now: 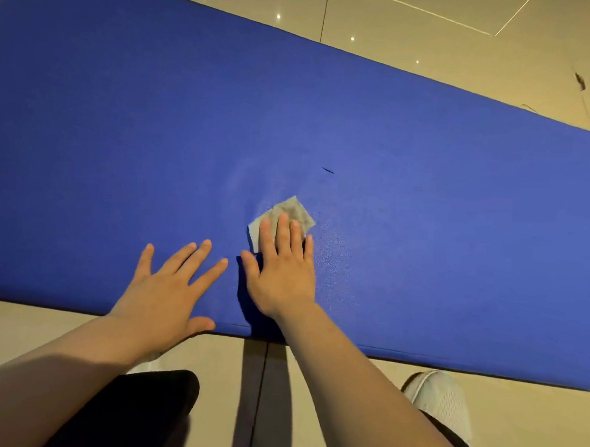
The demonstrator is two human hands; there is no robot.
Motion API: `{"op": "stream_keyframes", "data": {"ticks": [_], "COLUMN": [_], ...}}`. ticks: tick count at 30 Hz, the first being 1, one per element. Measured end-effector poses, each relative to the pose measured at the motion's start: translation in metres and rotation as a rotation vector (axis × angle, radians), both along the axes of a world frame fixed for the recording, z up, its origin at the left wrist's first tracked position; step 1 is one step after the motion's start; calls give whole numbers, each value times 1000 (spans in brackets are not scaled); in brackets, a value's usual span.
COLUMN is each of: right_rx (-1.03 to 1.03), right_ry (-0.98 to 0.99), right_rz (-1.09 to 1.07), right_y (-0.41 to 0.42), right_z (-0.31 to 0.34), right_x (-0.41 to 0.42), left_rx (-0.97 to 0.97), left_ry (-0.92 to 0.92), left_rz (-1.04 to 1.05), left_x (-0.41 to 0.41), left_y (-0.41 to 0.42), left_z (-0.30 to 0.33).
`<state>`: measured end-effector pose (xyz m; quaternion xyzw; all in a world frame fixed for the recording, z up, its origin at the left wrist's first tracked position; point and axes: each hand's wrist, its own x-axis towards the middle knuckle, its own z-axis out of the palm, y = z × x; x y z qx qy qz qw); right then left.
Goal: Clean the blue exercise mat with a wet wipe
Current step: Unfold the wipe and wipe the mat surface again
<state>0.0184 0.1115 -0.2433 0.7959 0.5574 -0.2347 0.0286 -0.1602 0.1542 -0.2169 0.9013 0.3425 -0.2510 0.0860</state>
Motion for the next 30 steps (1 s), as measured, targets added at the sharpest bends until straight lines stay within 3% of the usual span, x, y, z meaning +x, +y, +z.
{"op": "stream_keyframes", "data": {"ticks": [3, 7, 9, 12, 14, 18, 22, 27, 30], "right_rx": [-8, -99, -144, -98, -70, -6, -34, -126, -69], "right_ry": [-52, -157, -175, -96, -22, 48, -24, -156, -173], "right_rz": [50, -296, -495, -661, -586, -242, -75, -609, -703], "right_y": [-14, -61, -81, -66, -47, -42, -58, -118, -124], "right_z": [-5, -1, 5, 5, 4, 5, 0, 3, 0], "right_x": [31, 109, 127, 107, 68, -24, -6, 92, 86], "left_rx": [75, 79, 53, 64, 63, 68, 44, 52, 66], "left_ry": [-21, 3, 191, 287, 328, 347, 351, 341, 335], "left_rz": [-48, -88, -111, -152, -161, -166, -153, -152, -142], "left_x": [-3, 7, 10, 16, 18, 21, 19, 15, 16], "left_y": [5, 1, 1, -1, 0, 2, 5, 3, 3], "left_z": [-5, -2, 0, 2, 5, 11, 13, 10, 12]}}
